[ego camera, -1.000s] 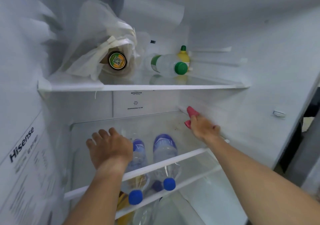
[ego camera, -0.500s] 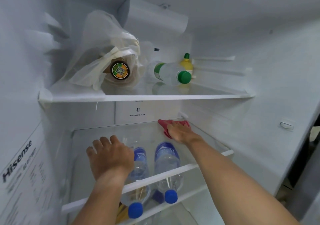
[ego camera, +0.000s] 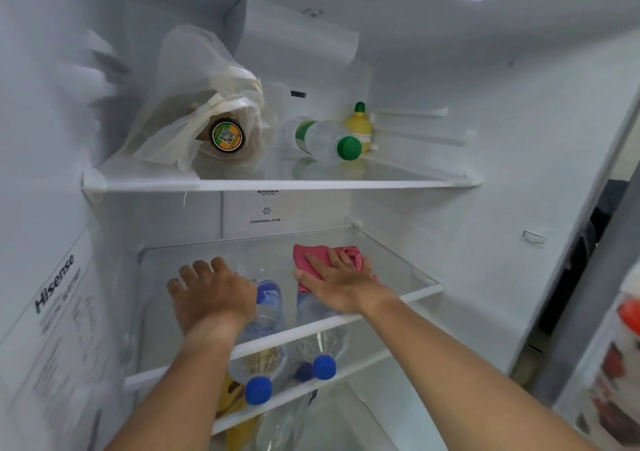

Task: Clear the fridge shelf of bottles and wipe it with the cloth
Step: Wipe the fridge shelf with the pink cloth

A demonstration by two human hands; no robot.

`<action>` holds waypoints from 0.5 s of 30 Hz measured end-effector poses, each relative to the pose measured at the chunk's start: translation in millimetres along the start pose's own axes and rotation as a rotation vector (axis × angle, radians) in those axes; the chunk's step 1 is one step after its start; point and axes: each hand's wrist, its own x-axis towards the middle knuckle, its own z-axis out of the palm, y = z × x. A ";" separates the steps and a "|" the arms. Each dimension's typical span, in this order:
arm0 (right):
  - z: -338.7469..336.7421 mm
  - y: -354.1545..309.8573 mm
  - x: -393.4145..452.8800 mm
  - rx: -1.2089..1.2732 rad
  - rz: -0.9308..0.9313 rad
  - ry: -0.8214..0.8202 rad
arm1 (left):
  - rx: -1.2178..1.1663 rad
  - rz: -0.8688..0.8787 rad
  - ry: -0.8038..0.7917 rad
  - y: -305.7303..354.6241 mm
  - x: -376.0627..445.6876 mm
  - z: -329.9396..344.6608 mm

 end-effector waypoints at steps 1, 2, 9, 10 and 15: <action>2.8 2.5 -6.6 0.003 -0.025 -0.007 | -0.004 -0.001 -0.002 0.1 -0.1 -0.1; 4.7 5.8 -12.4 0.008 -0.047 -0.014 | -0.009 -0.003 -0.002 0.0 -0.3 -0.1; 0.2 48.0 -32.2 0.003 0.136 0.049 | -0.027 -0.002 0.004 -0.1 -1.0 -0.6; -0.4 51.7 -30.7 -0.014 0.206 0.056 | -0.025 -0.003 0.000 0.0 -1.1 -0.9; 0.1 50.6 -7.0 -0.051 0.401 0.076 | -0.003 0.002 0.002 0.1 -1.2 -0.2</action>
